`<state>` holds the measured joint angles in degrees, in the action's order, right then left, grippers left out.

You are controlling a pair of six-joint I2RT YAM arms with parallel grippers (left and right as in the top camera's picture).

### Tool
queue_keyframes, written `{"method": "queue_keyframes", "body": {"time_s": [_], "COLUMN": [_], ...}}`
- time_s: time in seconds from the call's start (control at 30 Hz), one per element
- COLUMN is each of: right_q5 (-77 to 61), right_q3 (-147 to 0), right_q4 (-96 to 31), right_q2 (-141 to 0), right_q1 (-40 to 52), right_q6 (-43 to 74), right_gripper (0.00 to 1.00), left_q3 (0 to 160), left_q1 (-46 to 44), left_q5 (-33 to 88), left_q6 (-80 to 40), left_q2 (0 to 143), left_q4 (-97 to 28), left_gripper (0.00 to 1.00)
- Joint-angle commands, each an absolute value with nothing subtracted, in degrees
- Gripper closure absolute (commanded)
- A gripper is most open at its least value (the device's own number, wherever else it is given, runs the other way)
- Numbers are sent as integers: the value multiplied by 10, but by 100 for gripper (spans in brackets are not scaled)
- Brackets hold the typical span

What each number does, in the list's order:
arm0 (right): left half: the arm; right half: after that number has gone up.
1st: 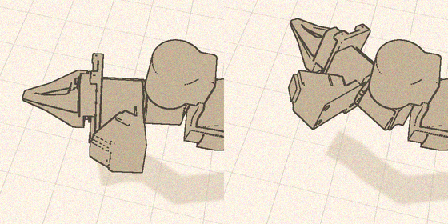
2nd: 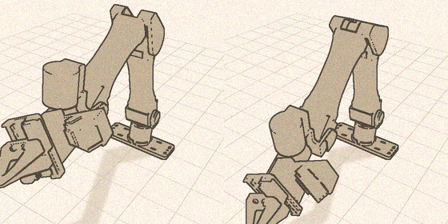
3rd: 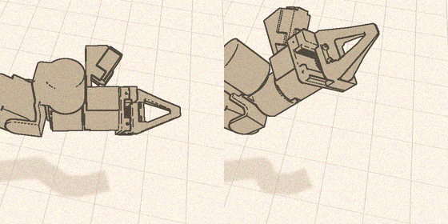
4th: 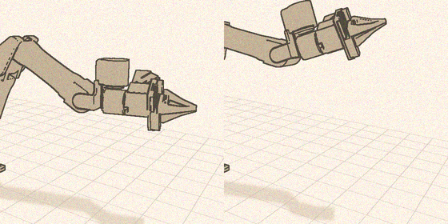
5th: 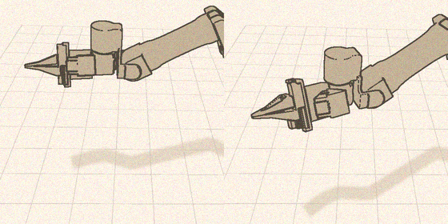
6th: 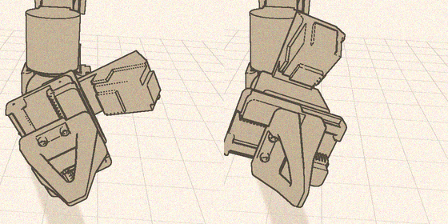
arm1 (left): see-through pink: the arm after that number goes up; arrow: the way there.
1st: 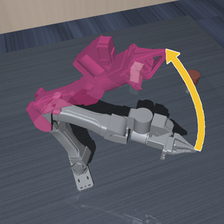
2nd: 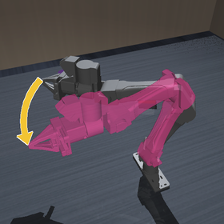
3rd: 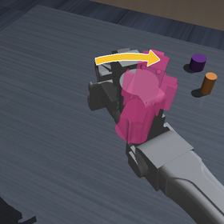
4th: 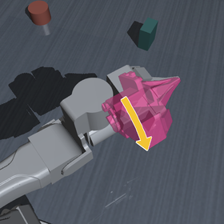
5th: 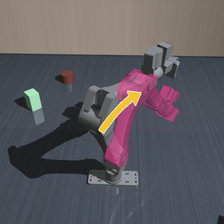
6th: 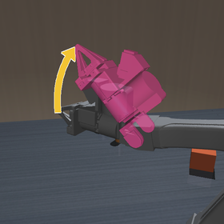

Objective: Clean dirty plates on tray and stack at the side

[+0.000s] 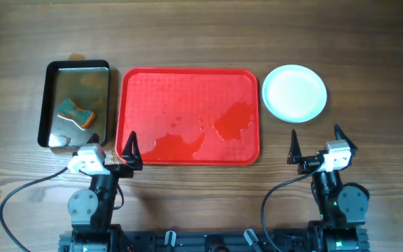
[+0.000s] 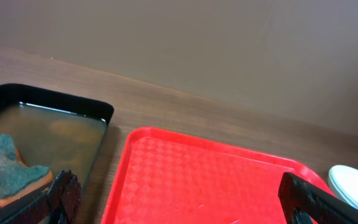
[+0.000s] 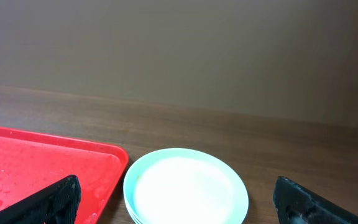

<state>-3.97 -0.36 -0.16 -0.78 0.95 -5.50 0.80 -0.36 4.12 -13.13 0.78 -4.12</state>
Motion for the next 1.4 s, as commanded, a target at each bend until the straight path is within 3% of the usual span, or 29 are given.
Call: {"method": "queue_keyframes", "body": {"time_s": [0.0,0.27,0.53,1.37], "right_q5": [-30,-30,-30,-30], "right_q3": [-3,-3,-3,-3], "right_q4": [0,0,0,0], "right_q2": [-2,-2,-2,-2], "right_q1": [7,7,7,7], "right_q6": [-60,-60,-60,-60], "right_gripper": [0,0,0,0], "left_q3": [3,3,3,3], "left_q1": [-1,-1,-1,-1], "left_q5": [31,31,34,33], "left_q6": [-102,-93,43,30], "left_q2": [2,2,2,2], "left_q4": [-44,-43,-43,-43], "left_gripper": [0,0,0,0]}}
